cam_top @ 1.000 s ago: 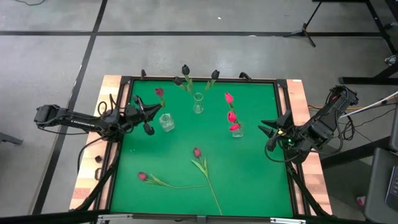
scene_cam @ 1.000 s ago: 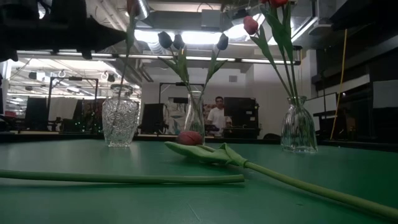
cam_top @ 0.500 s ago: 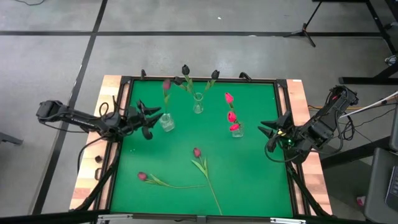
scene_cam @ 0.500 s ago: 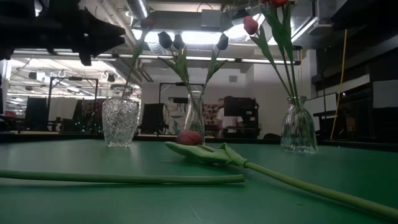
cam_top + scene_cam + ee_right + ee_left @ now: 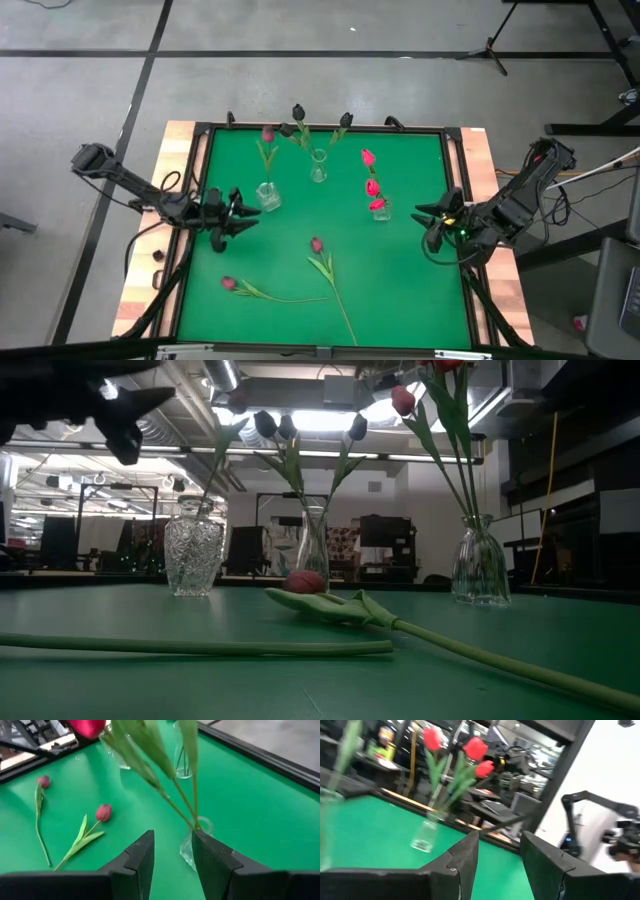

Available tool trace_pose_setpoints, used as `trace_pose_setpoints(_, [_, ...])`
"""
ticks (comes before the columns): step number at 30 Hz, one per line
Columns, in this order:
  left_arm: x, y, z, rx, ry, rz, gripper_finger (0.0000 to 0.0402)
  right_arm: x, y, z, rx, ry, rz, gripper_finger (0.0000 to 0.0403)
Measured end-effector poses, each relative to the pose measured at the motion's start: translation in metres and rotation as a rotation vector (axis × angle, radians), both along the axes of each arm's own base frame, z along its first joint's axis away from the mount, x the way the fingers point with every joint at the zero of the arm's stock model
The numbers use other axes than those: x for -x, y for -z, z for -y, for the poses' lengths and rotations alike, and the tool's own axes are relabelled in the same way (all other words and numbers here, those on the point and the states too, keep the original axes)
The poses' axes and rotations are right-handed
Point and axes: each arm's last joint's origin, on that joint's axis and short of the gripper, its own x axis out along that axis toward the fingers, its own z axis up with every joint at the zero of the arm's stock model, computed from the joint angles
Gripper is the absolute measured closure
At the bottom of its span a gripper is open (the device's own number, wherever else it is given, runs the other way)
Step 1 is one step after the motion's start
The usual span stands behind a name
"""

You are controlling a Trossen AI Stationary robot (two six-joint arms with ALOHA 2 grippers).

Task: Sort flowers into vase by color
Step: Put the right red tulip into the bottom left transparent vase

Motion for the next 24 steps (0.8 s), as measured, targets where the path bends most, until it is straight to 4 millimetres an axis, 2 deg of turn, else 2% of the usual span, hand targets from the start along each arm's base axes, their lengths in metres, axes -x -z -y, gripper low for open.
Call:
trace_pose_setpoints(6, [0.005,-0.002,0.012,0.064,0.105,0.017,0.0258,-0.017,0.011,-0.018,0.016,0.0,-0.016,0.0272])
trace_pose_setpoints(14, [0.008,-0.003,0.018,0.07,0.149,0.025,0.0258,-0.055,0.035,-0.058,-0.047,-0.007,0.028,0.0272])
trace_pose_setpoints(19, [0.008,-0.003,0.018,0.066,0.133,0.024,0.0258,-0.089,0.059,-0.08,-0.082,0.026,0.094,0.0272])
trace_pose_setpoints(24, [0.008,-0.003,0.017,0.055,0.104,0.022,0.0258,-0.129,0.091,-0.091,-0.057,-0.042,0.067,0.0272])
